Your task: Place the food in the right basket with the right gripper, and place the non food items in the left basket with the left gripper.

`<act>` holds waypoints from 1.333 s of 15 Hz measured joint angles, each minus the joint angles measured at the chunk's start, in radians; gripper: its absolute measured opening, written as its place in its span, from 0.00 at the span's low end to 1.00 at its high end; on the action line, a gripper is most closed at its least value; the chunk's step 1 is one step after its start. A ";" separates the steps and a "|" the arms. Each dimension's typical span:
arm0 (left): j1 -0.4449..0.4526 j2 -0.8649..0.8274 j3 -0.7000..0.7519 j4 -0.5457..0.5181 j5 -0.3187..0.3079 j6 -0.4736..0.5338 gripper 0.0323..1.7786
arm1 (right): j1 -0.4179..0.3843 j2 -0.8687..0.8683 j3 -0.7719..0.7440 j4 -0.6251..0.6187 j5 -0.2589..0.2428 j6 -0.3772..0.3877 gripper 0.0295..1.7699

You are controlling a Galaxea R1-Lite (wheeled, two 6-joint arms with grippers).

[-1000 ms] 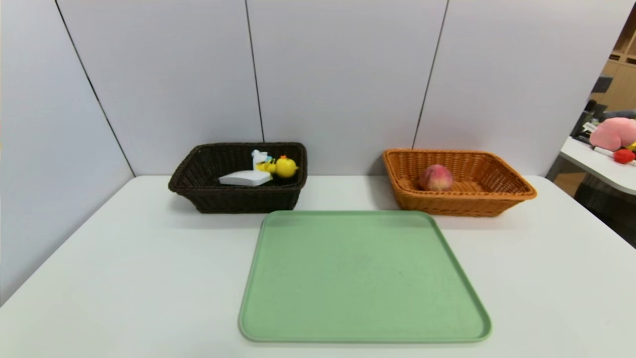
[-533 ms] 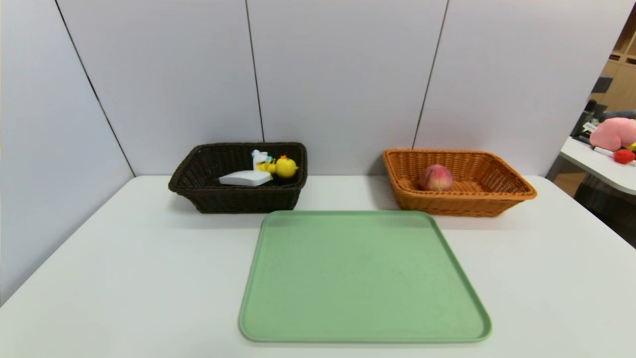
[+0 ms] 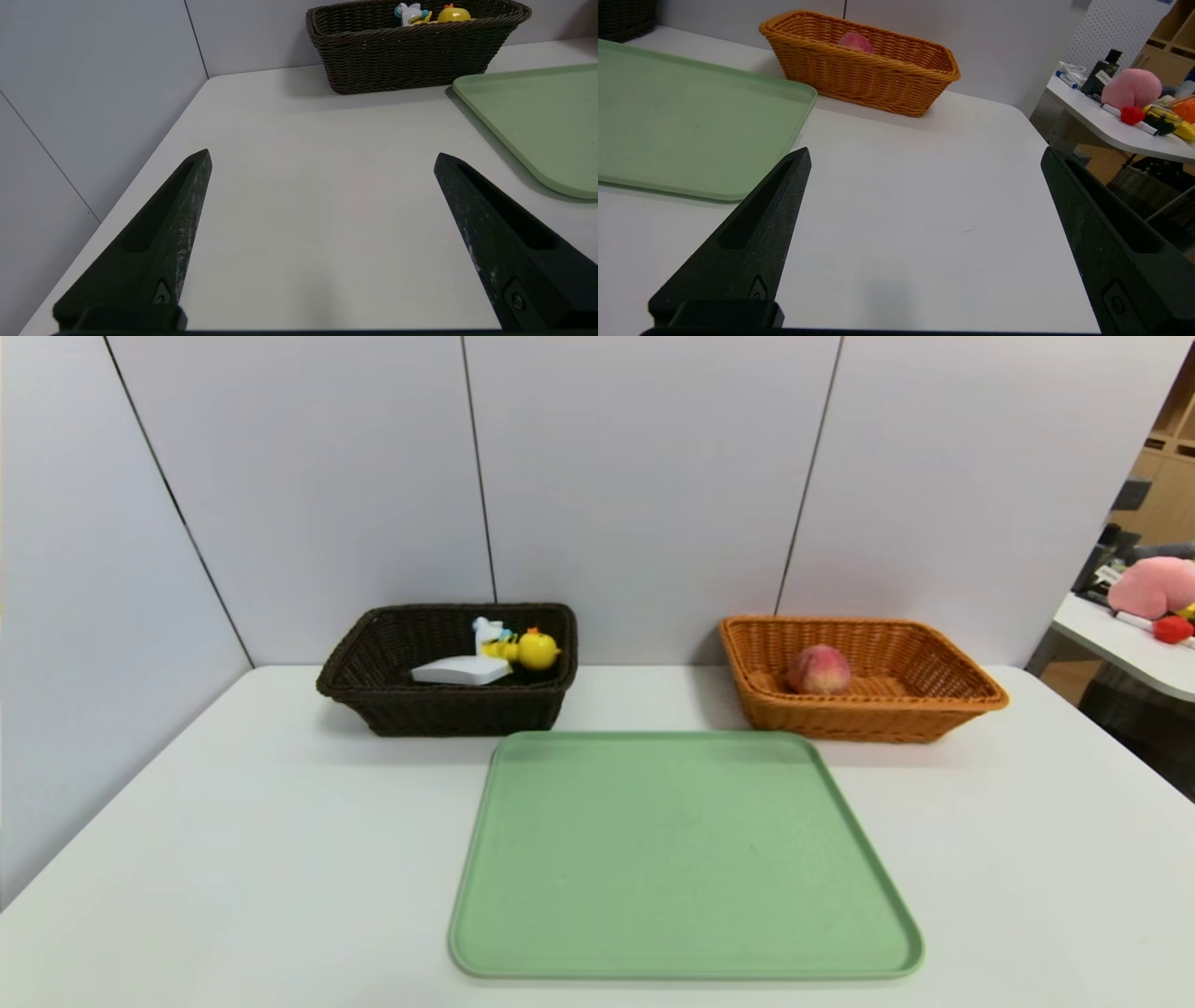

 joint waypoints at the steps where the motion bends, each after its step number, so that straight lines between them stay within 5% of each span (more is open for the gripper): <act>1: 0.000 0.000 0.007 0.019 0.000 0.003 0.95 | 0.000 0.000 0.004 0.017 0.012 0.008 0.96; 14: -0.001 0.000 0.013 0.126 0.006 0.000 0.95 | 0.000 0.000 0.009 0.118 0.061 0.104 0.96; 20: -0.001 0.000 0.013 0.125 0.012 -0.108 0.95 | 0.000 0.000 0.009 0.114 0.044 0.188 0.96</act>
